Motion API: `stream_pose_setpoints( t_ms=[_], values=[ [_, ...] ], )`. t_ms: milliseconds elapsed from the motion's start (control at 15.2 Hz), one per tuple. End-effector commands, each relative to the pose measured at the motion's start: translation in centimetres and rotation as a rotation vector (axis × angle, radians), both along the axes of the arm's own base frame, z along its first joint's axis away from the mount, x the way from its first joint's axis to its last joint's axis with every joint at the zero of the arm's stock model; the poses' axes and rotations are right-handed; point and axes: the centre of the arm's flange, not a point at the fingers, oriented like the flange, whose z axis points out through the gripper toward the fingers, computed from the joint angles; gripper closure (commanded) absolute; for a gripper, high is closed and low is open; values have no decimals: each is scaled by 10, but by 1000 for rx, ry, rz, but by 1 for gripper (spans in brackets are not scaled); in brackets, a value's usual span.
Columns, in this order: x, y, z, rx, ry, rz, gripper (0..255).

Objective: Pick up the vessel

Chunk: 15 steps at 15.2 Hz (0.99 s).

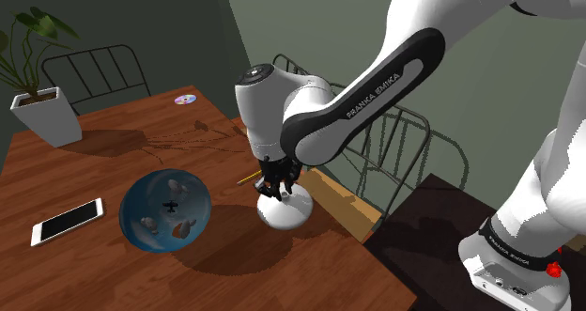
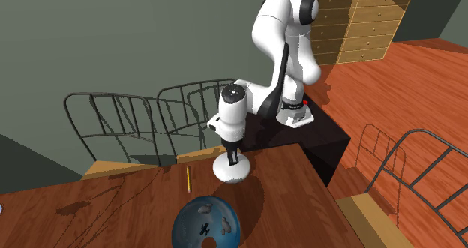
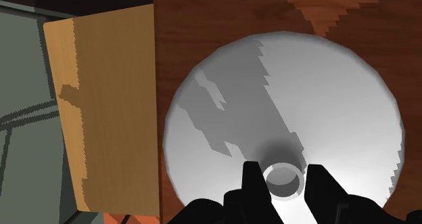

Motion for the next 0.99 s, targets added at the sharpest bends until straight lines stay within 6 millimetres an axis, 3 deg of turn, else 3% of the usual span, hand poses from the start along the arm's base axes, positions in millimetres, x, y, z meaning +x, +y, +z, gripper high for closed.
stream_pose_setpoints(
  t_ms=[0,792,924],
  values=[
    [0,1,9,0,0,0,255],
    [0,1,72,0,0,0,255],
    [0,1,73,0,0,0,255]
  ],
)
